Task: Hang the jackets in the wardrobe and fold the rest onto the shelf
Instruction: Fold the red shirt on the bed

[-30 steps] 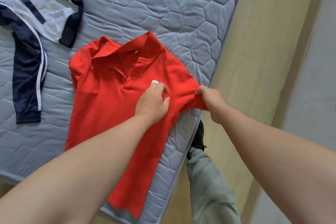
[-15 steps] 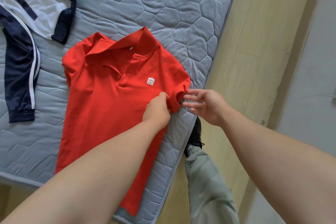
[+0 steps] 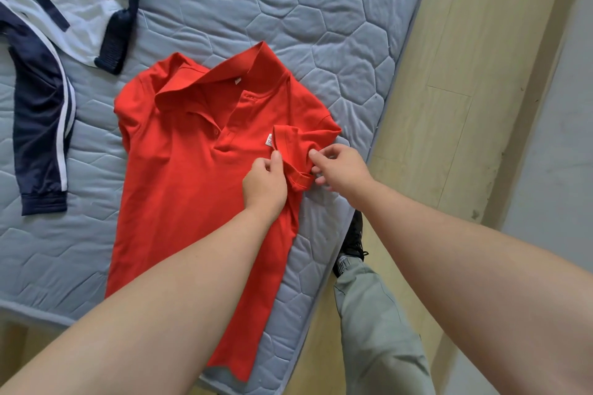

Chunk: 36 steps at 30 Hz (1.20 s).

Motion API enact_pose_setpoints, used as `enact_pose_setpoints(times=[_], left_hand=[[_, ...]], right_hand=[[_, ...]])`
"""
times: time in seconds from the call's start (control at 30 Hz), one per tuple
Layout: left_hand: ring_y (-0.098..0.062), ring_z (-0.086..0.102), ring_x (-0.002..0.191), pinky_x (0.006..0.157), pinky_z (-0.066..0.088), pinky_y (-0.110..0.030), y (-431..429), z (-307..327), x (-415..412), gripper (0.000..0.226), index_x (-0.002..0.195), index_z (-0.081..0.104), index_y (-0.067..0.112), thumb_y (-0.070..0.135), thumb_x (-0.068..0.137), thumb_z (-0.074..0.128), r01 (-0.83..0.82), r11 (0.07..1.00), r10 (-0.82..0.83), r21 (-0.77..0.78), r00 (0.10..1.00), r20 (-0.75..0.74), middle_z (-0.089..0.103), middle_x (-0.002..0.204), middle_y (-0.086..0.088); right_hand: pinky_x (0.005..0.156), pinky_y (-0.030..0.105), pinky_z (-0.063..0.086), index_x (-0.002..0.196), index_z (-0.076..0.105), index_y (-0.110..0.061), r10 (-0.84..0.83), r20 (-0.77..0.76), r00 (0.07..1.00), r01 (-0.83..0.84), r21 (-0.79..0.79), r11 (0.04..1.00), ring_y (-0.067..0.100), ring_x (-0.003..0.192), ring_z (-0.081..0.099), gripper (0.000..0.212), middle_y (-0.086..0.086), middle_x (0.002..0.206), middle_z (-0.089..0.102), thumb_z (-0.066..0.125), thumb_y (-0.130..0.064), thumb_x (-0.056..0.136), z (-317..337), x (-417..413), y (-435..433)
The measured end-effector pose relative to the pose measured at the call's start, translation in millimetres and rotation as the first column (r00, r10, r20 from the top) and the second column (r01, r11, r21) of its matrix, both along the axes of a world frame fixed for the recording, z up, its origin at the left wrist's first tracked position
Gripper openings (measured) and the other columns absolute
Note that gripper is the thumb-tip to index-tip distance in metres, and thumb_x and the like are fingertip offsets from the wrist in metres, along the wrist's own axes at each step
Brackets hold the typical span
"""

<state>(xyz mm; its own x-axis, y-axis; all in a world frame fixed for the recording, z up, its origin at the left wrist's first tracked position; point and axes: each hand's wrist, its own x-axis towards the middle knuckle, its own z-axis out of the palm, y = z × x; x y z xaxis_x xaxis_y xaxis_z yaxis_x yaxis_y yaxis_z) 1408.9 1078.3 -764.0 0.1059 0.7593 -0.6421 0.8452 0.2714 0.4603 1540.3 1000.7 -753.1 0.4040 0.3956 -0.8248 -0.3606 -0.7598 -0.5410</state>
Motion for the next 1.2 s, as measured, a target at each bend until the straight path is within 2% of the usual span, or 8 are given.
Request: enact_pose_setpoints(times=[0.1,0.27,0.37,0.57,0.77,0.87,1.07,1.2], left_hand=[[-0.023,0.071,0.083,0.083,0.055,-0.041,-1,5,-4,0.048,0.083,0.064,0.019,0.068,0.081,0.063,0.111,0.99,-0.11,-0.089,0.994,0.015,0.074,0.08,-0.001],[-0.031,0.073,0.078,0.071,0.062,-0.043,5,3,-14,0.005,0.089,0.073,0.009,0.006,0.088,0.068,0.083,0.973,-0.053,-0.214,0.989,0.14,0.075,0.08,-0.011],[-0.015,0.067,0.062,0.052,0.054,-0.024,10,8,-21,0.029,0.094,0.066,0.017,-0.01,0.088,0.057,-0.022,0.951,0.087,-0.309,0.976,0.199,0.072,0.072,-0.002],[-0.017,0.061,0.056,0.046,0.038,-0.022,33,14,-36,0.032,0.088,0.049,0.019,-0.011,0.091,0.038,-0.388,0.833,0.46,-0.395,0.882,0.103,0.061,0.076,-0.01],[-0.017,0.063,0.069,0.059,0.045,-0.026,28,12,-38,0.02,0.086,0.07,0.02,0.016,0.091,0.051,-0.397,0.802,0.507,-0.446,0.848,0.156,0.07,0.085,-0.001],[-0.004,0.062,0.066,0.057,0.045,-0.02,14,5,-40,0.006,0.087,0.072,0.022,0.024,0.082,0.073,-0.208,0.902,0.302,-0.379,0.93,0.21,0.069,0.076,0.011],[-0.025,0.069,0.076,0.08,0.058,-0.045,5,-8,-53,0.026,0.075,0.071,0.015,0.038,0.08,0.083,-0.283,0.916,0.334,-0.285,0.931,0.147,0.074,0.08,-0.009],[-0.029,0.076,0.074,0.073,0.062,-0.045,6,-8,-67,0.047,0.082,0.07,0.003,0.05,0.086,0.076,-0.356,0.89,0.395,-0.285,0.914,0.09,0.076,0.081,-0.017]], right_hand=[[0.083,0.04,0.054,0.104,0.06,-0.021,0.163,0.294,0.942,-0.164,-0.022,0.986,0.019,0.089,0.066,0.032,-0.001,0.094,0.069,0.072,-0.045,0.086,-2,0,5],[0.089,0.04,0.052,0.13,0.055,-0.036,0.465,0.442,0.767,-0.459,-0.128,0.879,0.021,0.102,0.061,0.044,0.003,0.116,0.059,0.068,-0.038,0.088,-2,9,19],[0.091,0.042,0.053,0.111,0.071,-0.03,0.456,0.465,0.759,-0.442,-0.147,0.885,0.024,0.105,0.064,0.02,0.003,0.113,0.067,0.065,-0.036,0.093,-6,16,29],[0.096,0.04,0.049,0.089,0.064,-0.026,0.339,0.488,0.804,-0.316,-0.133,0.939,0.023,0.106,0.059,0.026,0.002,0.114,0.054,0.059,-0.051,0.095,-11,18,38],[0.107,0.043,0.027,0.117,0.067,-0.031,0.575,0.622,0.531,-0.576,-0.233,0.784,0.023,0.128,0.038,0.038,-0.008,0.135,0.052,0.047,-0.035,0.086,-9,21,41],[0.105,0.044,0.027,0.115,0.071,-0.027,0.677,0.622,0.393,-0.619,-0.366,0.695,0.028,0.127,0.036,0.037,-0.005,0.133,0.053,0.052,-0.036,0.085,-11,27,42],[0.1,0.045,0.033,0.105,0.062,-0.019,0.637,0.721,0.274,-0.709,-0.296,0.64,0.026,0.119,0.05,0.025,0.001,0.115,0.066,0.046,-0.031,0.091,-8,23,59],[0.092,0.048,0.038,0.109,0.049,-0.017,0.724,0.656,0.213,-0.767,-0.346,0.54,0.034,0.107,0.054,0.022,0.008,0.106,0.067,0.039,-0.035,0.103,-11,27,69]])
